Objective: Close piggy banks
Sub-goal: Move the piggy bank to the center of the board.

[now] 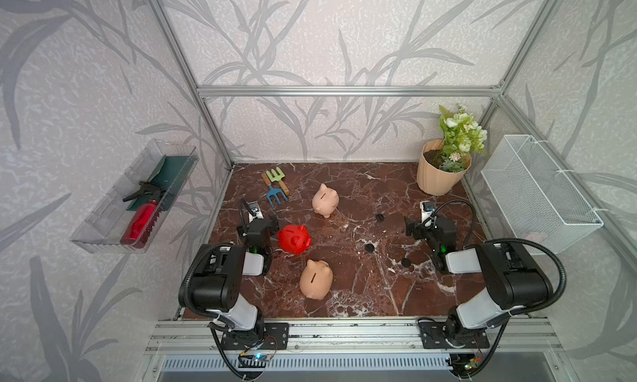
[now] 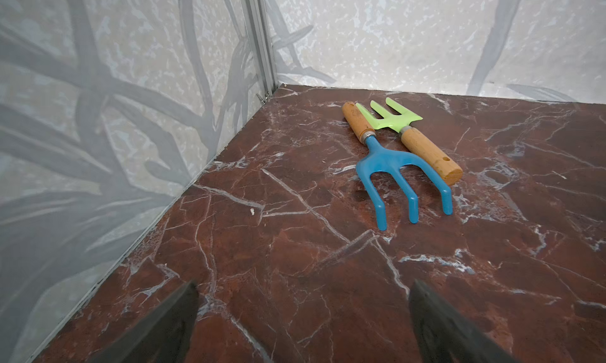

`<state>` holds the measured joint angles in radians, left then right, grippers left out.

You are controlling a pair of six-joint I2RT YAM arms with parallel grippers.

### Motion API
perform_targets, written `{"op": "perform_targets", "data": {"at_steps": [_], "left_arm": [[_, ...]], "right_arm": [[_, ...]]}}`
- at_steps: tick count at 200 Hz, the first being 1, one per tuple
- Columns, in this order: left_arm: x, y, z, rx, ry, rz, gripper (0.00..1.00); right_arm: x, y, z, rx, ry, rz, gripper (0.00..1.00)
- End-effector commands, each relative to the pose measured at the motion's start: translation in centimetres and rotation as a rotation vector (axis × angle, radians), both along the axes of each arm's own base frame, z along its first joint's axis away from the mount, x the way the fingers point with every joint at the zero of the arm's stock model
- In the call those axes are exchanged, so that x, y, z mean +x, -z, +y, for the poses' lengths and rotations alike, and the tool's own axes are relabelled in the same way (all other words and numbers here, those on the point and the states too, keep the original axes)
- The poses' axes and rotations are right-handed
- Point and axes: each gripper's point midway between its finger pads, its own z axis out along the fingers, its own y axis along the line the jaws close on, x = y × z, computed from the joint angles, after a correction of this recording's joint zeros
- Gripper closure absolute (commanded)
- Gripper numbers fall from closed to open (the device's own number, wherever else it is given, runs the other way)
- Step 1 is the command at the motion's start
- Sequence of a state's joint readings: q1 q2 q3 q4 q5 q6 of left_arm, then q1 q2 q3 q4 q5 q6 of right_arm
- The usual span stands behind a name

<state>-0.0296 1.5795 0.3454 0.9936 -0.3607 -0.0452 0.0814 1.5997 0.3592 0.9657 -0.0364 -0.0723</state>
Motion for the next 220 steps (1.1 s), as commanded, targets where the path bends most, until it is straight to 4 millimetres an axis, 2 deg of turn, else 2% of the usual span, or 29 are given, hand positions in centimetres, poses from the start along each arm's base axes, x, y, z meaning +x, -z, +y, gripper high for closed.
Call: {"op": "perform_targets", "data": {"at_steps": [1,185,199,220], "left_arm": [[0.5,-0.7,0.1,-0.009,-0.007,-0.020,0.01],[0.4,-0.7,0.1,-0.007,-0.006,-0.023,0.01],[0.3,-1.0,0.0,-0.005,-0.001,-0.034,0.01],[-0.3,-2.4,-0.6,-0.001,0.030,-0.059,0.01]], "right_arm": [[0.6,-1.4,0.3,0.000,-0.008,-0.040,0.01],[0.6,-1.4,0.3,-0.001,-0.008,-0.042,0.01],[0.6,-1.5,0.3,0.002,-0.007,-0.044,0.01],[0.5,-1.5,0.2,0.002,-0.006,-0.045,0.01]]}}
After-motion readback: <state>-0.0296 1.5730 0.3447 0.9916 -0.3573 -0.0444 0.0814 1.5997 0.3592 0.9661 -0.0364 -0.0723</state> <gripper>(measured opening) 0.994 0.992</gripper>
